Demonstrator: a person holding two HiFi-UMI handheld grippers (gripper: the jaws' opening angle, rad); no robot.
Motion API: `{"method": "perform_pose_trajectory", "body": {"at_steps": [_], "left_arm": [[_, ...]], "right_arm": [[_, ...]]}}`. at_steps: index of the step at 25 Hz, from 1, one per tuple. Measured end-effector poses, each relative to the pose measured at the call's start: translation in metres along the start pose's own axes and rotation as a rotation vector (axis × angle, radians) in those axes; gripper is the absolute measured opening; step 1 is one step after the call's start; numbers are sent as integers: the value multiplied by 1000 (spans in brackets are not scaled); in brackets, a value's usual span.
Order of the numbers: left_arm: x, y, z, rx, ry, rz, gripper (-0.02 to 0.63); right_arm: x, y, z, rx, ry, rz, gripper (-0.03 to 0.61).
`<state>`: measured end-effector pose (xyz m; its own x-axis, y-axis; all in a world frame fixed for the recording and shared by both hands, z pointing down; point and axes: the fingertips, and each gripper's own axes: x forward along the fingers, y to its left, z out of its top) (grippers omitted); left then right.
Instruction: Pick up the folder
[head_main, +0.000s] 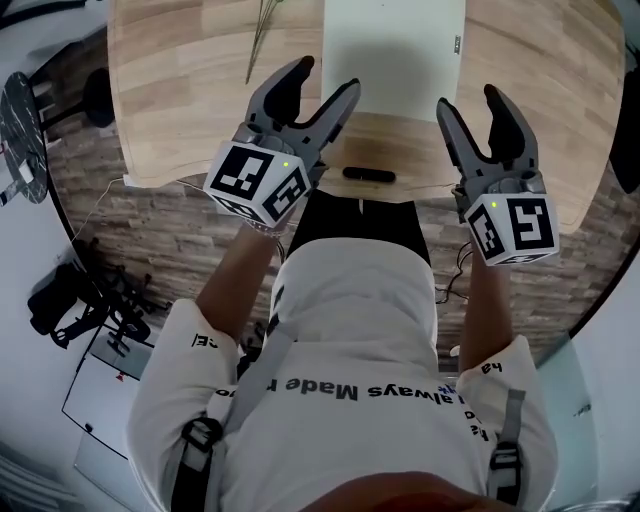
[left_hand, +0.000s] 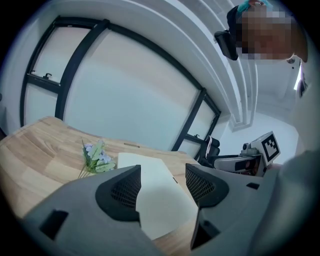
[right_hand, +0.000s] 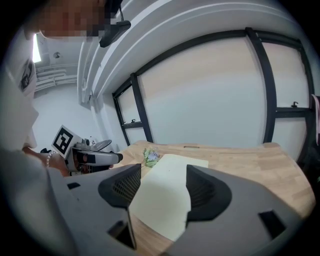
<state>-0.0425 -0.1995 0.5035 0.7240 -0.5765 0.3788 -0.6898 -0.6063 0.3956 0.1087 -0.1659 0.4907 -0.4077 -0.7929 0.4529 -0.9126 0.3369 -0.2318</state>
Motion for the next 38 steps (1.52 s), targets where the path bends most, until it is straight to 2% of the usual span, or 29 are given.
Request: {"method": "perform_pose_trajectory", "body": {"at_steps": [10,18,26,38], "left_arm": [[28,40,-55,-42,79,40,282],[44,57,-92,-89,138,40,305],[59,68,-112,-115,155,42,314],[67,80,-135,-185,193,37,321]], "right_arm": [[35,-24,-55,49,73,-11,269],[50,-38,-90,102,126,-11,282],[68,-57,-119,166,157,-10,298],[87,-59,-152,233,229,0,302]]}}
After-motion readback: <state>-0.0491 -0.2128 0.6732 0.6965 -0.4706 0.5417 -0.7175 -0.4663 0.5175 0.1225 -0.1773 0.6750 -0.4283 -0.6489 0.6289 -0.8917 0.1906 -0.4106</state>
